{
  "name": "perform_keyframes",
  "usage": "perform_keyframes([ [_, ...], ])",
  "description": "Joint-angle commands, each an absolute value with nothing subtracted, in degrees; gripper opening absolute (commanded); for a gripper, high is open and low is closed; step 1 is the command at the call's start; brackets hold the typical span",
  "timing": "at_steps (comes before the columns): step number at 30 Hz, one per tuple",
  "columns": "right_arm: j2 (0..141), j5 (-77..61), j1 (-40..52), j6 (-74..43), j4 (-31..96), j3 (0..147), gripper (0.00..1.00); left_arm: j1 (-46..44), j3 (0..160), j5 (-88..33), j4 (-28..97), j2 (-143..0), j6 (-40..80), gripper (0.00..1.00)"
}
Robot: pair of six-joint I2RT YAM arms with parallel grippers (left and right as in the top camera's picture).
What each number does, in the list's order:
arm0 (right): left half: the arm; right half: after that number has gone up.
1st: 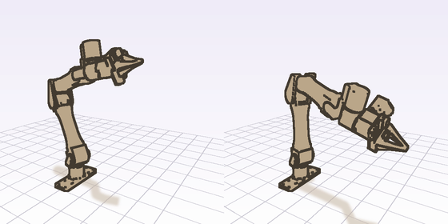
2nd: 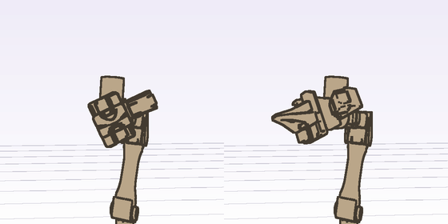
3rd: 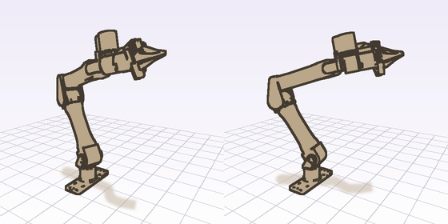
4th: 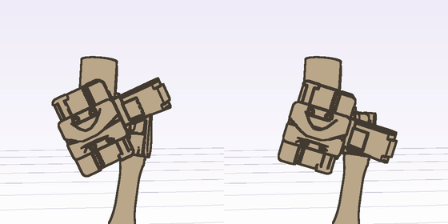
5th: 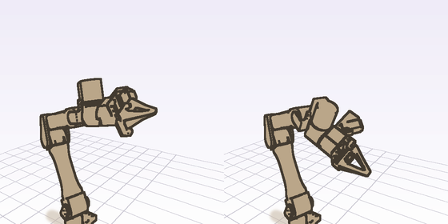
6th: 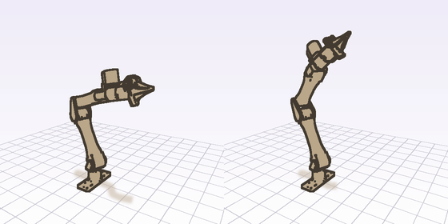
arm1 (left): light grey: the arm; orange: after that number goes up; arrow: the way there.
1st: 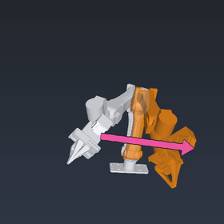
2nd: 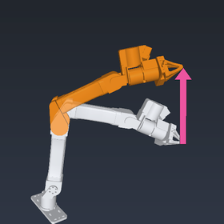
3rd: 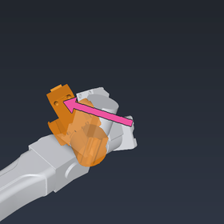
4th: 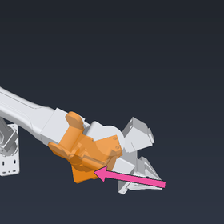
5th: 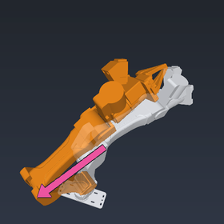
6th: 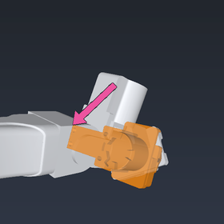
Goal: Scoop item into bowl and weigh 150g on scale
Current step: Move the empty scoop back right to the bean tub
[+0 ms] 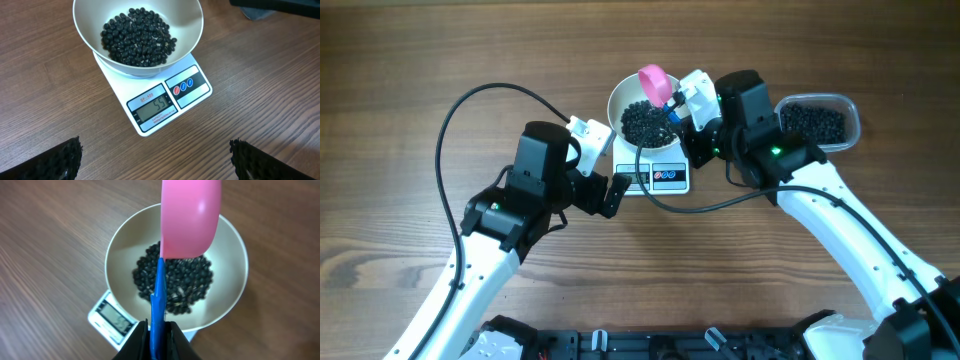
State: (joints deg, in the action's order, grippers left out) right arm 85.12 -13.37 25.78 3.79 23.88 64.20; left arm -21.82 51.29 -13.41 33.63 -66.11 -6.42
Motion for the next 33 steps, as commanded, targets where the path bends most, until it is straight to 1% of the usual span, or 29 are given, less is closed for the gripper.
perform_keyframes([
  [1, 81.03, -14.04, 25.39, -1.91, 21.52, 65.25, 0.05, -22.02, 50.98, -13.91, 33.65, -66.54, -7.25, 1.0],
  [5, 77.84, -8.14, 23.09, -6.35, 20.99, 65.32, 0.04, -22.02, 50.98, -13.91, 33.65, -66.54, -7.25, 1.0],
  [11, 74.89, -7.27, 14.44, -7.22, 22.83, 65.32, 0.04, -22.02, 50.98, -13.91, 33.67, -66.54, -7.25, 1.0],
  [16, 74.13, -7.07, 5.63, 0.16, 28.53, 65.32, 0.04, -22.02, 50.98, -13.91, 33.67, -66.54, -7.25, 1.0],
  [19, 74.13, -3.6, 0.56, 1.8, 33.41, 65.3, 0.04, -22.02, 50.98, -13.91, 33.65, -66.54, -7.25, 1.0],
  [22, 74.15, -0.89, -4.05, 8.08, 37.19, 65.28, 0.04, -22.02, 50.98, -13.91, 33.67, -66.54, -7.25, 1.0],
  [29, 77.71, -0.84, -7.38, 23.14, 43.07, 65.12, 0.04, -22.02, 50.98, -13.91, 33.65, -66.54, -7.25, 1.0],
  [33, 80.36, -0.69, -7.38, 23.49, 44.82, 65.12, 0.04, -22.02, 50.98, -13.91, 33.65, -66.54, -7.25, 1.0],
])
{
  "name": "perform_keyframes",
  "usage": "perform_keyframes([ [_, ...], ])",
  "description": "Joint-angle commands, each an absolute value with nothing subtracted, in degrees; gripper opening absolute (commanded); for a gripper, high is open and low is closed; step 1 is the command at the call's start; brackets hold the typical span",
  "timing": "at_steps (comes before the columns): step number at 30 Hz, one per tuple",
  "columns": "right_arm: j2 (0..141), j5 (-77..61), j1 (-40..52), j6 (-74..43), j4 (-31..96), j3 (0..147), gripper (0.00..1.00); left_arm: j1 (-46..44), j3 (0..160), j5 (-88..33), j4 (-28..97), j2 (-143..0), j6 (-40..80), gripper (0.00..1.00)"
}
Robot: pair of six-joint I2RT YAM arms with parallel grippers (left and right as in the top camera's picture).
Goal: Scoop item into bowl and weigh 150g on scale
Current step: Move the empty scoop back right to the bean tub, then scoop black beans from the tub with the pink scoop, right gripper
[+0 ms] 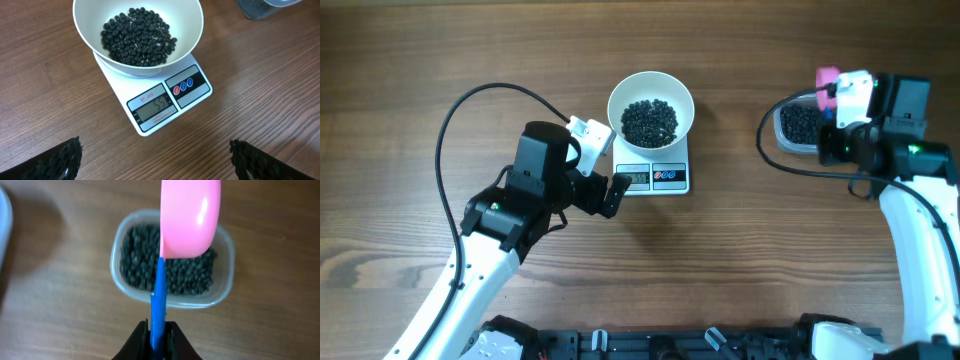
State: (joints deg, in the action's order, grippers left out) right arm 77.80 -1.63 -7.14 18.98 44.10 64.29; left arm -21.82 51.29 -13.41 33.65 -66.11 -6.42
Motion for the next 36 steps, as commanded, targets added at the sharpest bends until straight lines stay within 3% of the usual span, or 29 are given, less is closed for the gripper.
perform_keyframes([
  [1, 80.77, -0.67, -7.38, 22.81, 45.21, 65.12, 0.04, -22.02, 50.98, -13.91, 33.67, -66.54, -7.25, 1.0],
  [27, 86.5, 13.76, -8.99, 22.39, 44.88, 65.12, 0.04, -22.02, 50.98, -13.91, 33.67, -66.54, -7.25, 1.0],
  [36, 89.19, 12.1, -8.99, 22.04, 43.81, 65.12, 0.04, -22.02, 50.98, -13.91, 33.65, -66.54, -7.25, 1.0],
])
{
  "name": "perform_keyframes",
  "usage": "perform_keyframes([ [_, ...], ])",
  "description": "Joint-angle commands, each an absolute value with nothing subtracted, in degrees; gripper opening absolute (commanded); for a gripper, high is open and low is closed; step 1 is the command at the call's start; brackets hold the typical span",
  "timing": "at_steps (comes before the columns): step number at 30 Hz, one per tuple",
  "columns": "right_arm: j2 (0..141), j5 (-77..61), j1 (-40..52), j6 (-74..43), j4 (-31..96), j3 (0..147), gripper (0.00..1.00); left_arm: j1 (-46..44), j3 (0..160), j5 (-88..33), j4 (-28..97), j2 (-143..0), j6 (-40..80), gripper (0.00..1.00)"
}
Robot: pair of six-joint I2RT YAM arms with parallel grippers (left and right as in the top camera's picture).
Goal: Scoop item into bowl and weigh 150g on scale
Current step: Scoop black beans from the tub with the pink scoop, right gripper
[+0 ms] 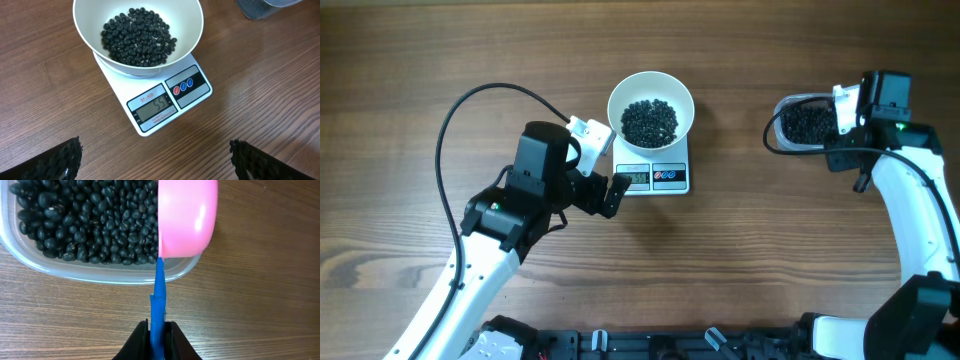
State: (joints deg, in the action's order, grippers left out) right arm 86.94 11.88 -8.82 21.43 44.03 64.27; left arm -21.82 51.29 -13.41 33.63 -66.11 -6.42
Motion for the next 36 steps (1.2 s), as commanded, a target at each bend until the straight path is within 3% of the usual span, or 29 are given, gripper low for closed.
perform_keyframes([
  [1, 89.62, 11.27, -8.97, 22.04, 43.83, 65.12, 0.04, -22.02, 50.98, -13.91, 33.65, -66.54, -7.25, 1.0],
  [18, 90.56, -2.07, -8.97, 21.85, 45.17, 65.12, 0.04, -22.02, 50.98, -13.91, 33.67, -66.54, -7.25, 1.0],
  [26, 90.3, 14.09, -8.97, 17.52, 43.57, 65.25, 0.04, -22.02, 50.98, -13.89, 33.65, -66.54, -7.25, 1.0],
  [36, 89.6, 12.84, -8.95, 17.8, 42.72, 65.32, 0.04, -22.02, 50.98, -13.91, 33.67, -66.54, -7.25, 1.0],
])
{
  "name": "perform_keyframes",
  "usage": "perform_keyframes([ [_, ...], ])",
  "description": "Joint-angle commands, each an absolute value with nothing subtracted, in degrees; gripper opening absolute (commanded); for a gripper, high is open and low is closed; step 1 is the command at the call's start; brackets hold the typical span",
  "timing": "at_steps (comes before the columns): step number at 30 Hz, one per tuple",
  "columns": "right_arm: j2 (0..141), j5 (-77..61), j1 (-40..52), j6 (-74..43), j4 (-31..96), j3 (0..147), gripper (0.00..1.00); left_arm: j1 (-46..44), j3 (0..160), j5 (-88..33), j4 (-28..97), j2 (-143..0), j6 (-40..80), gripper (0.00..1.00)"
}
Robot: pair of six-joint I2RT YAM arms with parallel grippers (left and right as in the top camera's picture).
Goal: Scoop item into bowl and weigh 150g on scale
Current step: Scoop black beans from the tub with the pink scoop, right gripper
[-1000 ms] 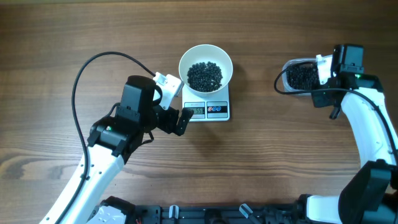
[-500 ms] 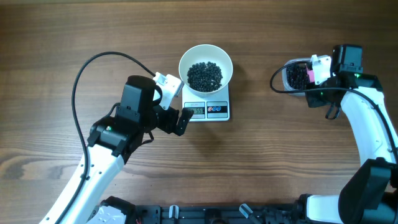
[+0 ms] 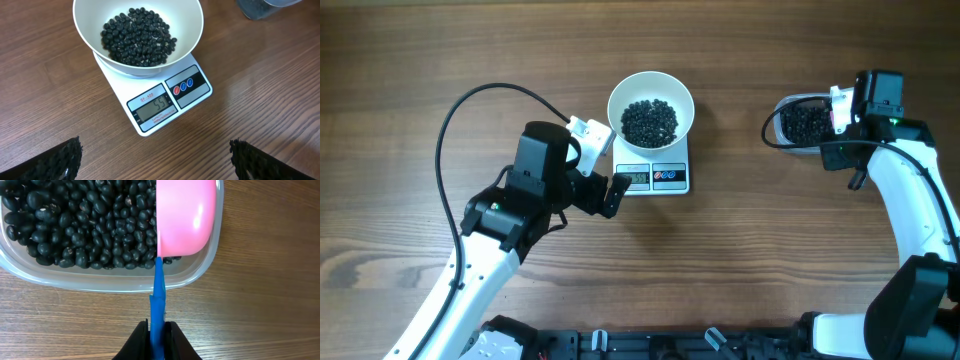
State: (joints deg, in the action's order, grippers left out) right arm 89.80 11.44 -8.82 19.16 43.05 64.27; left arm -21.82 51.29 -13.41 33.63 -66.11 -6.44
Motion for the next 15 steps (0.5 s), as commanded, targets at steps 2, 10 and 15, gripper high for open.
perform_keyframes([
  [2, 89.6, 12.84, -8.95, 17.8, 42.74, 65.3, 0.04, -22.02, 50.98, -13.89, 33.65, -66.54, -7.25, 1.0],
  [10, 90.04, 8.69, -8.97, 16.93, 43.13, 64.97, 0.04, -22.02, 50.98, -13.91, 33.65, -66.54, -7.25, 1.0],
  [15, 91.96, 6.28, -8.97, 16.73, 43.31, 62.83, 0.04, -22.02, 50.98, -13.91, 33.67, -66.54, -7.25, 1.0],
])
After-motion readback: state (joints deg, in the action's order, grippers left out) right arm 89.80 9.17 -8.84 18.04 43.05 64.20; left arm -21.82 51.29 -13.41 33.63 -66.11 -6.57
